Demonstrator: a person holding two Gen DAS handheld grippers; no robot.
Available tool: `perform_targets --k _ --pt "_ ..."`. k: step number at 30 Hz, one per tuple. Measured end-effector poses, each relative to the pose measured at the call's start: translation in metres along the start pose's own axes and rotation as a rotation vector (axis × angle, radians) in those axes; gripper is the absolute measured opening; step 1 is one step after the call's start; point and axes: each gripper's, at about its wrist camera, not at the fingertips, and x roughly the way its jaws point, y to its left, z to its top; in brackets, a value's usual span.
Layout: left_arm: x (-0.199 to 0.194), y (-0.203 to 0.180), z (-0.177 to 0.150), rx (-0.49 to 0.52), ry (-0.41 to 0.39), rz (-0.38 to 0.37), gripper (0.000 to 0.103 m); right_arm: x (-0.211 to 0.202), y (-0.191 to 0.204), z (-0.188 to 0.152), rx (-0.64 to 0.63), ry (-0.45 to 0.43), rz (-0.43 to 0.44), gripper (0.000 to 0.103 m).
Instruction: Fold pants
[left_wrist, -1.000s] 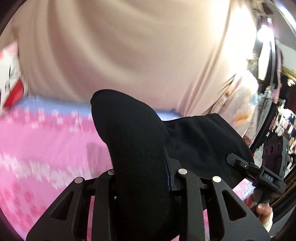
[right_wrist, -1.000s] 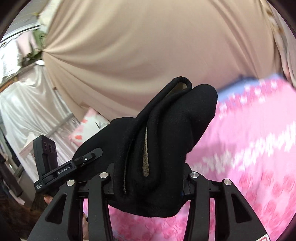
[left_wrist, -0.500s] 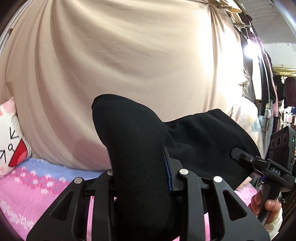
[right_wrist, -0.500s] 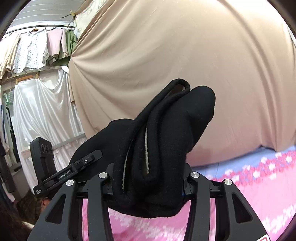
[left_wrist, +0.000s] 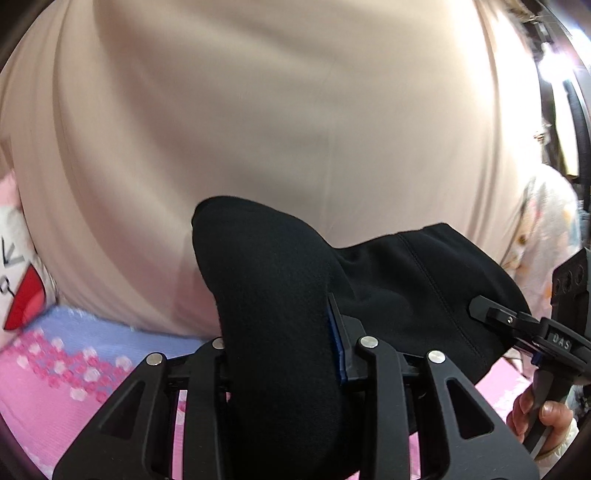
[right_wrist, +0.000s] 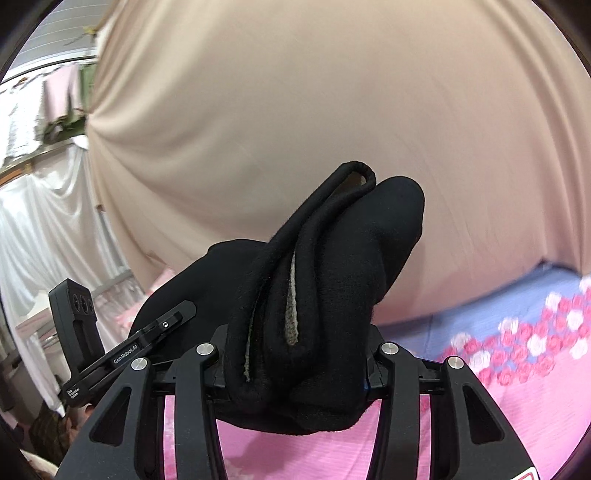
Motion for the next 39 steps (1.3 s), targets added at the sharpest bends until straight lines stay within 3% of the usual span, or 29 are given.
perform_targets --k 8,17,20,22,24,25,27,29,30,32,33,35,39 --pt "0.089 0.019 -0.055 -0.020 0.158 0.047 0.030 0.065 -0.064 -0.040 0.093 0.120 -0.074 0.044" --pt "0.144 0.039 -0.112 -0.046 0.329 0.066 0.030 0.114 -0.118 -0.094 0.162 0.276 -0.150 0.044" --pt "0.145 0.042 -0.125 -0.035 0.327 0.077 0.036 0.119 -0.123 -0.103 0.165 0.309 -0.175 0.047" --pt "0.145 0.044 -0.130 -0.020 0.357 0.092 0.046 0.120 -0.129 -0.107 0.202 0.350 -0.191 0.059" --pt "0.146 0.058 -0.135 -0.041 0.409 0.108 0.059 0.116 -0.137 -0.112 0.273 0.396 -0.198 0.064" --pt "0.142 0.067 -0.135 -0.055 0.421 0.116 0.061 0.108 -0.140 -0.111 0.300 0.399 -0.203 0.073" --pt "0.121 0.080 -0.128 -0.061 0.402 0.165 0.060 0.083 -0.142 -0.104 0.315 0.365 -0.226 0.075" --pt "0.093 0.091 -0.109 -0.056 0.339 0.233 0.060 0.047 -0.134 -0.087 0.269 0.256 -0.319 0.075" --pt "0.086 0.094 -0.096 -0.062 0.315 0.240 0.060 0.036 -0.124 -0.078 0.224 0.205 -0.344 0.072" --pt "0.078 0.094 -0.073 -0.084 0.279 0.235 0.067 0.034 -0.103 -0.060 0.153 0.189 -0.305 0.031" --pt "0.079 0.089 -0.060 -0.096 0.264 0.232 0.078 0.043 -0.086 -0.051 0.103 0.191 -0.293 0.010" --pt "0.095 0.075 -0.048 -0.119 0.252 0.225 0.088 0.067 -0.059 -0.041 0.016 0.197 -0.255 0.006" --pt "0.158 0.059 -0.069 -0.104 0.362 0.209 0.088 0.150 -0.043 -0.058 -0.079 0.321 -0.231 0.006"
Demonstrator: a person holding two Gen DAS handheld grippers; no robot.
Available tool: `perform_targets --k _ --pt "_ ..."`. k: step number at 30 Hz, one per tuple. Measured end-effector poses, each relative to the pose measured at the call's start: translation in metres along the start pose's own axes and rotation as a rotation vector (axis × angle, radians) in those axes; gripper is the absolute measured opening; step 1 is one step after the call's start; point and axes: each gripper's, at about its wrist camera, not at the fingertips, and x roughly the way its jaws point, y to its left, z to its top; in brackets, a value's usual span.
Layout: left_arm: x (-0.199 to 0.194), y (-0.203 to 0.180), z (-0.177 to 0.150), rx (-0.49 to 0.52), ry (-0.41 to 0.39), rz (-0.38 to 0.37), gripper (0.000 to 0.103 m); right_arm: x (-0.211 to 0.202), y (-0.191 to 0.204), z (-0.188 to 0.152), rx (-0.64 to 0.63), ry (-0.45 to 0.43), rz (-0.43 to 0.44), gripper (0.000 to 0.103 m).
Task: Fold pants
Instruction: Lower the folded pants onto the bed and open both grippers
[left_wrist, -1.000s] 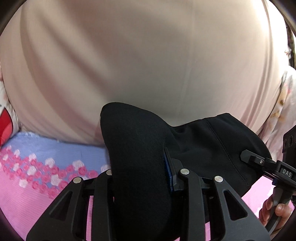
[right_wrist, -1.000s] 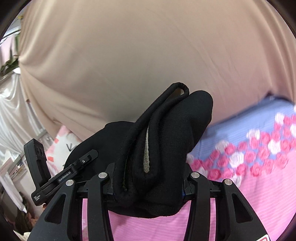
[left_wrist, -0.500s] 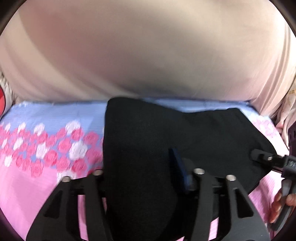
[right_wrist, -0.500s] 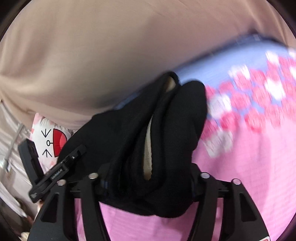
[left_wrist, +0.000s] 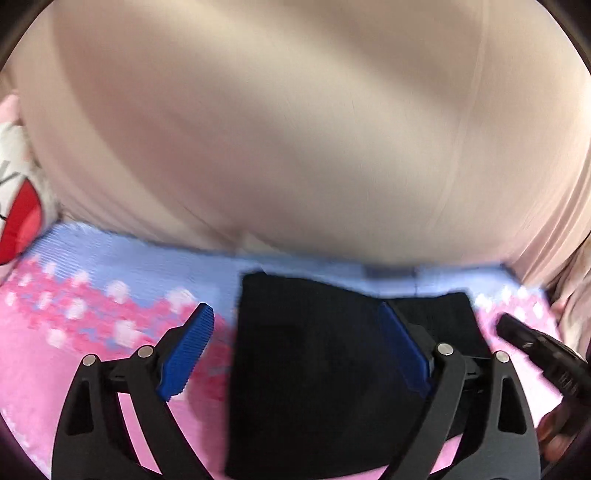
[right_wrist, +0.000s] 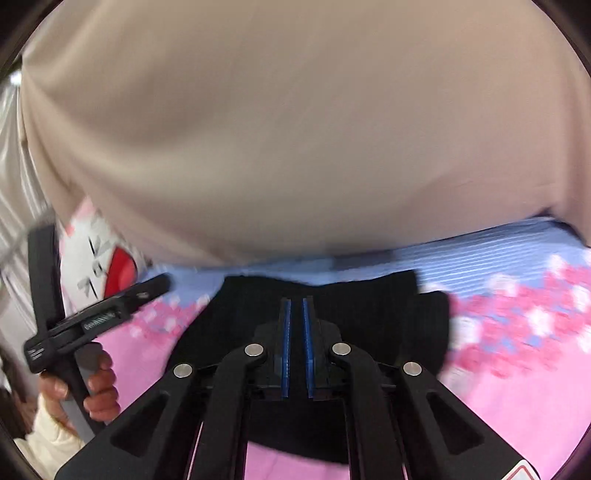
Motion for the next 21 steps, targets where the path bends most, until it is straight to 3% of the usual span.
perform_targets --k 2,3,4,5,8,10,13,14,16,18,21 --pt "0.043 -0.002 -0.017 0.000 0.070 0.056 0.088 0.042 -0.016 -0.012 -0.001 0.079 -0.098 0.006" --pt "0.060 0.002 -0.025 0.000 0.103 0.102 0.090 0.054 -0.032 -0.020 0.029 0.107 -0.131 0.000" --pt "0.077 0.010 -0.036 -0.003 0.128 0.075 0.092 0.059 -0.048 -0.029 0.061 0.101 -0.100 0.000" --pt "0.080 0.021 -0.042 -0.042 0.100 0.022 0.094 0.053 -0.069 -0.033 0.158 0.072 0.007 0.000" --pt "0.073 0.039 -0.041 -0.132 0.136 -0.055 0.094 0.029 -0.081 -0.028 0.258 0.100 0.032 0.001" --pt "0.063 0.046 -0.037 -0.148 0.155 -0.079 0.092 -0.007 -0.084 -0.032 0.268 0.072 0.042 0.022" --pt "0.030 0.058 -0.041 -0.125 0.125 -0.052 0.092 -0.060 -0.085 -0.054 0.160 0.074 -0.067 0.042" --pt "0.020 0.059 -0.044 -0.104 0.114 -0.039 0.092 -0.074 -0.077 -0.068 0.065 0.095 -0.153 0.042" --pt "0.007 0.055 -0.045 -0.072 0.096 -0.020 0.092 -0.080 -0.070 -0.090 -0.040 0.143 -0.235 0.043" --pt "-0.002 0.045 -0.051 -0.056 0.099 -0.017 0.092 -0.067 -0.058 -0.109 -0.100 0.195 -0.233 0.047" --pt "-0.007 0.029 -0.058 -0.057 0.126 -0.068 0.092 -0.047 -0.044 -0.114 -0.130 0.192 -0.231 0.051"
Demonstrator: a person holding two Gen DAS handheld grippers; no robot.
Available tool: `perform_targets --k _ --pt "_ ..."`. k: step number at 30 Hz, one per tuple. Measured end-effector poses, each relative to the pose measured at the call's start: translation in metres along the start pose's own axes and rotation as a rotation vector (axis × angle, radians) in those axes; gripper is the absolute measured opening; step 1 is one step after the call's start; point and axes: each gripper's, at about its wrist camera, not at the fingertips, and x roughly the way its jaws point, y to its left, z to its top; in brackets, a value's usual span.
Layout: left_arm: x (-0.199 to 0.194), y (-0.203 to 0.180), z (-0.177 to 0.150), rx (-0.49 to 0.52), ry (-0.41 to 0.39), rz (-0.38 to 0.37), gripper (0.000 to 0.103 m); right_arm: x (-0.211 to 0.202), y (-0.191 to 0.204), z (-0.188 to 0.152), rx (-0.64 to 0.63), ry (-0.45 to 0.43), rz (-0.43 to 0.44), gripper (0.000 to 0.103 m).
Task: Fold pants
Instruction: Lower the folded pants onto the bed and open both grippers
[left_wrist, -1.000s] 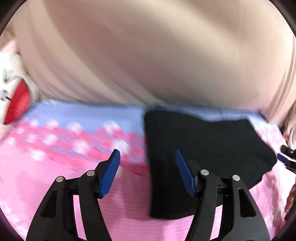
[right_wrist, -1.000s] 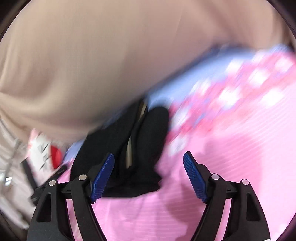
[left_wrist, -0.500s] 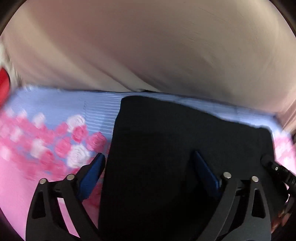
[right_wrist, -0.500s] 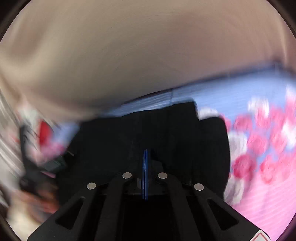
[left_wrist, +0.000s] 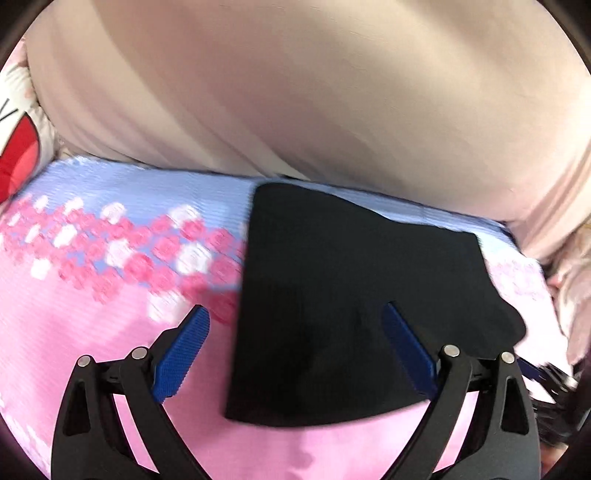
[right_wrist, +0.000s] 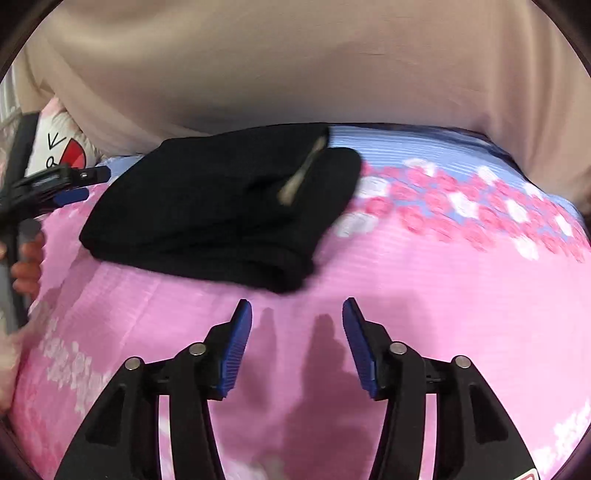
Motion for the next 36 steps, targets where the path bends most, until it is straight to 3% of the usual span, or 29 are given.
perform_targets --k 2,4,6,8,9,12,16,20,21,22,24,25,27,28,31,36 --pt "-0.005 -0.009 -0.006 0.024 0.002 -0.015 0.092 0.010 0.011 0.012 -0.019 -0.023 -0.041 0.046" --pt "-0.016 -0.020 -0.013 0.069 -0.011 -0.002 0.093 0.011 0.009 0.021 -0.019 -0.048 -0.099 0.024" --pt "-0.024 -0.024 -0.021 0.118 -0.026 0.044 0.096 0.005 -0.002 0.027 -0.004 -0.051 -0.188 0.023" --pt "-0.029 -0.027 -0.032 0.154 -0.040 0.094 0.097 0.015 -0.003 0.018 -0.040 -0.007 -0.325 0.037" --pt "-0.030 -0.028 -0.036 0.162 -0.041 0.104 0.097 0.025 -0.007 0.009 -0.037 0.050 -0.337 0.042" --pt "-0.027 -0.027 -0.046 0.169 -0.035 0.123 0.097 0.006 -0.020 0.011 0.091 0.042 -0.251 0.042" --pt "-0.022 -0.028 -0.050 0.152 -0.020 0.123 0.097 -0.037 -0.011 0.027 0.198 -0.098 -0.142 0.043" --pt "-0.020 -0.035 -0.050 0.144 -0.001 0.138 0.097 -0.038 0.030 0.059 0.116 -0.164 0.096 0.040" --pt "-0.019 -0.036 -0.050 0.141 0.002 0.143 0.097 -0.030 0.039 0.062 0.082 -0.148 0.122 0.032" --pt "-0.019 -0.036 -0.051 0.140 0.002 0.146 0.097 -0.017 0.045 0.065 0.058 -0.111 0.123 0.016" --pt "-0.018 -0.035 -0.053 0.137 0.006 0.161 0.098 0.023 0.032 0.061 0.069 -0.022 0.038 0.000" --pt "-0.017 -0.033 -0.054 0.132 0.013 0.169 0.098 0.039 0.015 0.053 0.112 0.008 0.036 0.000" --pt "-0.017 -0.026 -0.055 0.105 0.017 0.164 0.098 0.040 -0.013 0.043 0.237 -0.005 0.175 0.000" --pt "-0.016 -0.023 -0.056 0.090 0.021 0.158 0.098 0.037 -0.016 0.044 0.258 0.002 0.184 0.000" --pt "-0.012 -0.019 -0.057 0.066 0.046 0.148 0.098 0.021 -0.008 0.044 0.251 -0.025 0.115 0.000" --pt "-0.018 -0.024 -0.061 0.102 0.030 0.166 0.098 0.013 -0.003 0.037 0.306 -0.037 0.099 0.002"
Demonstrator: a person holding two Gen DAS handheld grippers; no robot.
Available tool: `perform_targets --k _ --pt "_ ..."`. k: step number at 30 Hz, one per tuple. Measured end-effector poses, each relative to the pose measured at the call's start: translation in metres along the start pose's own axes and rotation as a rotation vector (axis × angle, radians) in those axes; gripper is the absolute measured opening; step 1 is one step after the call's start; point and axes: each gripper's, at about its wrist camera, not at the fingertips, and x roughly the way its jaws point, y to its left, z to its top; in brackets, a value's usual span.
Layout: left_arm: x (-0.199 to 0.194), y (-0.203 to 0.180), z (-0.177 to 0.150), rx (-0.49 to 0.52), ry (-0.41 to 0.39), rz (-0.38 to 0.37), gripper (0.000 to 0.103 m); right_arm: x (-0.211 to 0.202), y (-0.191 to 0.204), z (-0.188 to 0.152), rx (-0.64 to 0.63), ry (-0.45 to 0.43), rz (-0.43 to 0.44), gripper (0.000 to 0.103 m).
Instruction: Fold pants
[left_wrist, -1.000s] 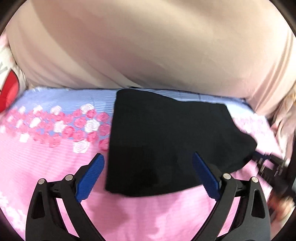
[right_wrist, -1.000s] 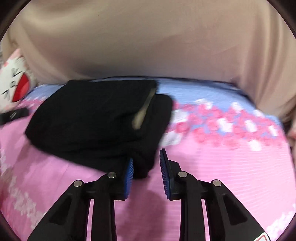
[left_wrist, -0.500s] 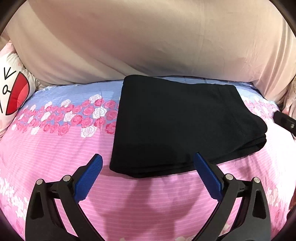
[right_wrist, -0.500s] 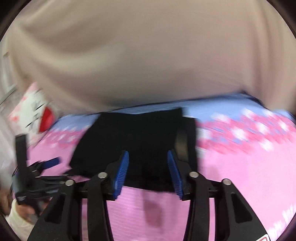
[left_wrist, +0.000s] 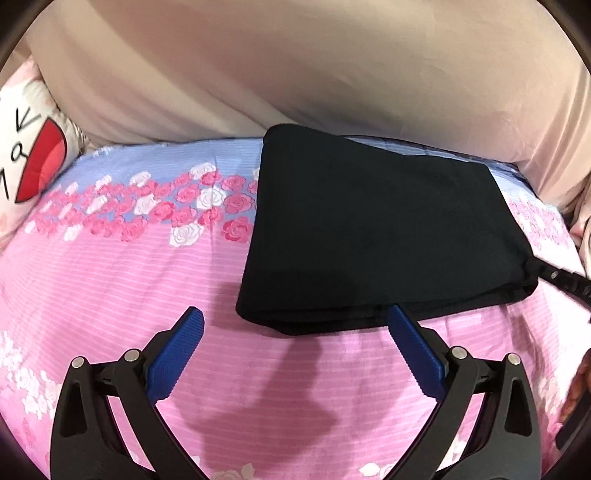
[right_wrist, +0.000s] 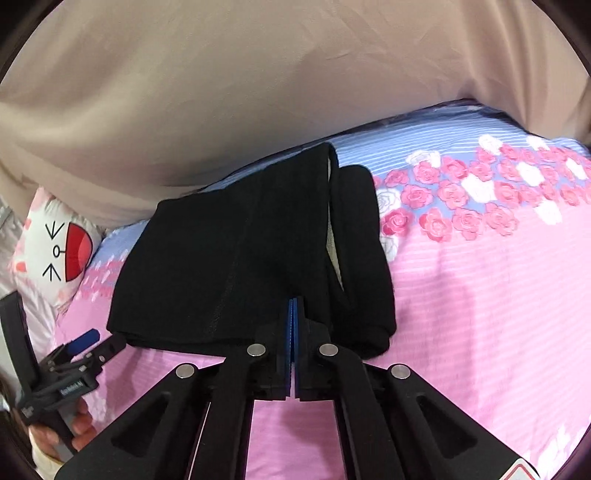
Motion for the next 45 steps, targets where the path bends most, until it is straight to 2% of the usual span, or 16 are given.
perform_targets --k 1,3,5,6,7,8,9,12,13,14,17,20,26,34,45 --pt "-0.003 -0.002 -0.001 0.009 -0.009 0.011 0.098 -0.007 0.003 -0.002 -0.010 -0.023 -0.012 0.009" --pt "-0.011 -0.004 -0.006 0.019 -0.031 0.029 0.098 -0.019 0.007 -0.009 -0.045 -0.083 -0.071 0.010" --pt "-0.019 -0.005 -0.010 0.025 -0.046 0.035 0.098 -0.037 0.018 -0.022 -0.082 -0.144 -0.119 0.017" --pt "-0.023 -0.006 -0.014 0.029 -0.058 0.039 0.098 -0.041 0.022 -0.026 -0.088 -0.160 -0.130 0.034" --pt "-0.026 -0.008 -0.018 0.033 -0.070 0.042 0.098 -0.048 0.025 -0.035 -0.092 -0.189 -0.140 0.058" --pt "-0.028 -0.009 -0.021 0.036 -0.077 0.042 0.098 -0.053 0.027 -0.040 -0.096 -0.216 -0.144 0.066" --pt "-0.031 -0.011 -0.025 0.042 -0.086 0.041 0.098 -0.060 0.032 -0.051 -0.107 -0.266 -0.152 0.072" --pt "-0.040 -0.016 -0.039 0.056 -0.143 0.045 0.098 -0.071 0.045 -0.073 -0.158 -0.349 -0.187 0.076" --pt "-0.042 -0.018 -0.043 0.061 -0.163 0.048 0.098 -0.073 0.049 -0.078 -0.169 -0.367 -0.189 0.086" --pt "-0.045 -0.020 -0.048 0.074 -0.188 0.050 0.098 -0.074 0.051 -0.083 -0.175 -0.378 -0.191 0.088" --pt "-0.050 -0.026 -0.054 0.115 -0.228 0.063 0.098 -0.076 0.055 -0.099 -0.168 -0.374 -0.178 0.090" --pt "-0.052 -0.026 -0.055 0.113 -0.249 0.059 0.098 -0.074 0.060 -0.104 -0.183 -0.350 -0.190 0.091" --pt "-0.051 -0.018 -0.053 0.065 -0.244 0.058 0.098 -0.072 0.061 -0.106 -0.184 -0.345 -0.220 0.091" --pt "-0.056 -0.022 -0.056 0.093 -0.271 0.050 0.098 -0.068 0.052 -0.103 -0.145 -0.317 -0.237 0.091" --pt "-0.056 -0.022 -0.056 0.089 -0.270 0.047 0.098 -0.067 0.055 -0.103 -0.163 -0.315 -0.255 0.091"
